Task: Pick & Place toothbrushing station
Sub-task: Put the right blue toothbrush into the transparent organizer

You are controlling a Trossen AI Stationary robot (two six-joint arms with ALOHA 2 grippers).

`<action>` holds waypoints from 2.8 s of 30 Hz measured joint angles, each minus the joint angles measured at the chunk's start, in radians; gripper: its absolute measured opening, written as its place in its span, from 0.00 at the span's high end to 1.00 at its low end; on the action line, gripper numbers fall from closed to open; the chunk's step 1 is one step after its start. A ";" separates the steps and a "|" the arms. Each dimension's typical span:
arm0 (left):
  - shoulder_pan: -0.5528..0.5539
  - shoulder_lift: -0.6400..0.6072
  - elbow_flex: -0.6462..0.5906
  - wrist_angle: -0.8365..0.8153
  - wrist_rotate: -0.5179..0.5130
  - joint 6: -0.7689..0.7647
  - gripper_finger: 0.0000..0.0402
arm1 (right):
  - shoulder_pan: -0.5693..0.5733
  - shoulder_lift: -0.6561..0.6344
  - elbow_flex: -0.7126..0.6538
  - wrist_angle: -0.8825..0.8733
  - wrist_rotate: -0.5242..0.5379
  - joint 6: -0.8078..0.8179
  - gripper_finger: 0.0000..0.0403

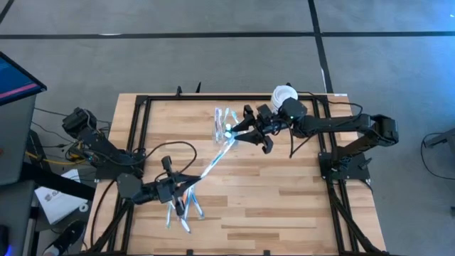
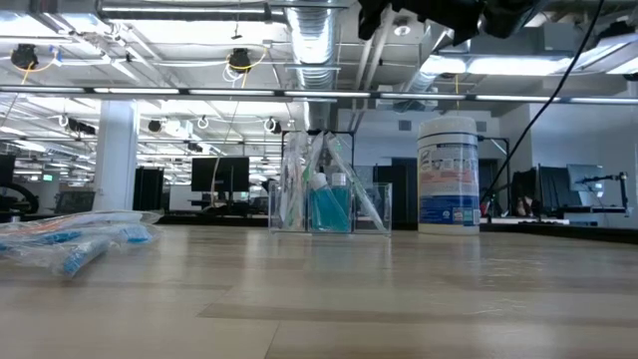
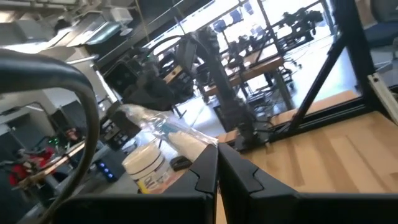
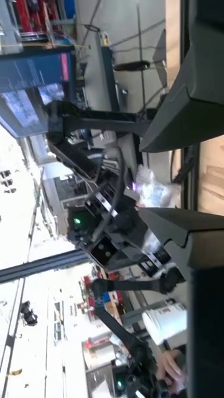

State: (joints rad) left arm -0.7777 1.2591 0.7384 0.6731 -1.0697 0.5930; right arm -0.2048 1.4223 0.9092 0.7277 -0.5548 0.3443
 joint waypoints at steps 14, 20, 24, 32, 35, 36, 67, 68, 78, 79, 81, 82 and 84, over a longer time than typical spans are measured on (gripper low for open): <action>0.143 0.000 0.000 0.014 0.096 0.002 1.00 | 0.027 0.001 0.000 0.011 0.005 -0.003 0.62; 0.159 0.000 0.000 0.052 0.087 0.031 1.00 | 0.025 0.001 0.000 0.006 0.005 -0.003 0.62; 0.159 0.000 0.001 0.095 0.073 0.063 1.00 | 0.025 0.001 0.000 0.010 0.006 -0.003 0.62; 0.169 0.008 0.001 0.100 0.117 0.057 1.00 | 0.025 0.001 0.000 0.030 0.028 -0.003 0.64; 0.179 0.008 0.001 0.103 0.128 0.055 1.00 | 0.028 0.001 0.000 0.047 0.033 -0.003 0.66; 0.182 0.008 0.001 0.102 0.128 0.054 1.00 | 0.028 0.001 0.000 0.049 0.033 -0.003 0.67; 0.091 0.008 0.001 0.106 -0.084 0.031 0.80 | 0.008 0.002 0.000 -0.008 0.010 -0.057 0.99; 0.088 0.008 0.001 0.106 -0.106 0.031 0.78 | 0.004 0.002 0.000 -0.021 0.009 -0.056 0.99; 0.081 0.008 0.001 0.093 -0.169 -0.014 0.74 | -0.028 0.002 0.046 -0.280 0.064 -0.078 0.99; 0.081 0.008 0.001 0.083 -0.170 -0.026 0.74 | -0.030 0.002 0.055 -0.308 0.064 -0.082 0.99; 0.081 0.008 0.001 0.059 -0.170 -0.055 0.74 | -0.037 0.002 0.075 -0.359 0.067 -0.084 0.99; 0.081 0.008 0.001 0.045 -0.170 -0.070 0.74 | -0.041 0.002 0.088 -0.391 0.067 -0.089 0.99; 0.081 0.008 0.001 0.016 -0.170 -0.103 0.74 | -0.046 0.001 0.115 -0.468 0.088 -0.104 1.00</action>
State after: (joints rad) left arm -0.6964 1.2667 0.7391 0.6888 -1.2396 0.4897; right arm -0.2513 1.4237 1.0241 0.2601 -0.4670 0.2407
